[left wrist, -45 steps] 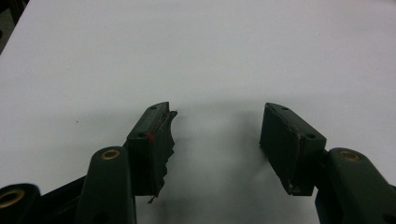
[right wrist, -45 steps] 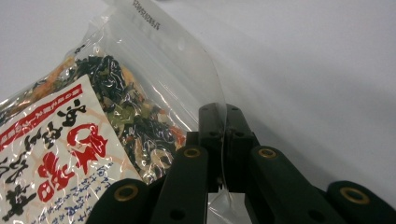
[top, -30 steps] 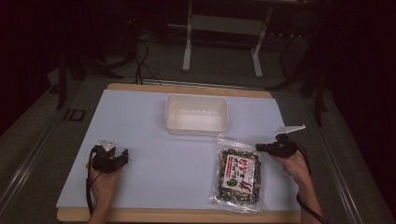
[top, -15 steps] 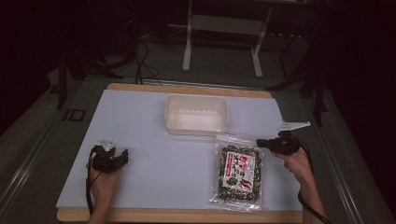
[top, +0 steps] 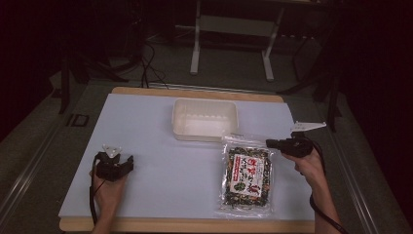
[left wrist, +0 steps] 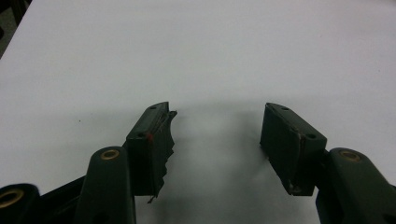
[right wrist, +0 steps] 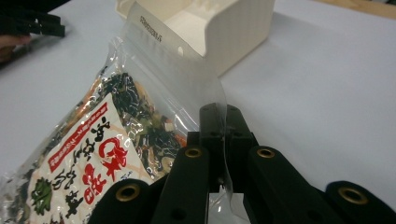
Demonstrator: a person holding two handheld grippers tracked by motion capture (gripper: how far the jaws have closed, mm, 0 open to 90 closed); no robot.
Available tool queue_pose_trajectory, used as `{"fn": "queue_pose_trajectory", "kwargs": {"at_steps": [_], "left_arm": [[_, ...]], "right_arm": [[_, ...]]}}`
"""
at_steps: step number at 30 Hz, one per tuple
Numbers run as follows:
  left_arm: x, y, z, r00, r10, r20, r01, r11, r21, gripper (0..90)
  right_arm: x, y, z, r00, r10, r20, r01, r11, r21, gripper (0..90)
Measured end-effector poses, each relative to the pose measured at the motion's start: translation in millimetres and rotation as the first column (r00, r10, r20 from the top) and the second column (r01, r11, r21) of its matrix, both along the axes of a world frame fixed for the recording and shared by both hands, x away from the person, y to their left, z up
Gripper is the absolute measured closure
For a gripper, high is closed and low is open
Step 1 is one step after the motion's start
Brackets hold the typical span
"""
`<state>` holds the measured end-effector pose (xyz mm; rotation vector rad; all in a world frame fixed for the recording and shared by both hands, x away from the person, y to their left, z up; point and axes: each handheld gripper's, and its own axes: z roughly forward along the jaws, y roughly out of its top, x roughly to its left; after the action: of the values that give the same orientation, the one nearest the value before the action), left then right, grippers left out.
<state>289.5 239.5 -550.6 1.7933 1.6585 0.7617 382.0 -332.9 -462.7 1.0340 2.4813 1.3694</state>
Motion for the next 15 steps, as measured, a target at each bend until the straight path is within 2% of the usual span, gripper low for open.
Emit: {"fn": "queue_pose_trajectory", "kwargs": {"at_steps": [7, 15], "left_arm": [[-0.7, 0.8, 0.5, 0.9999, 0.009, 0.007, -0.009, 1.0, -0.004, 41.6], [-1.9, 0.3, 1.4, 0.9996, 0.008, 0.028, -0.007, 0.9999, -0.012, 40.6]], "right_arm": [[1.8, 4.1, 10.9, 0.9998, 0.006, 0.016, -0.007, 0.9986, 0.053, 89.4], [3.4, 12.0, 22.0, 0.9992, 0.016, 0.036, -0.019, 0.9972, 0.073, 89.5]]}}
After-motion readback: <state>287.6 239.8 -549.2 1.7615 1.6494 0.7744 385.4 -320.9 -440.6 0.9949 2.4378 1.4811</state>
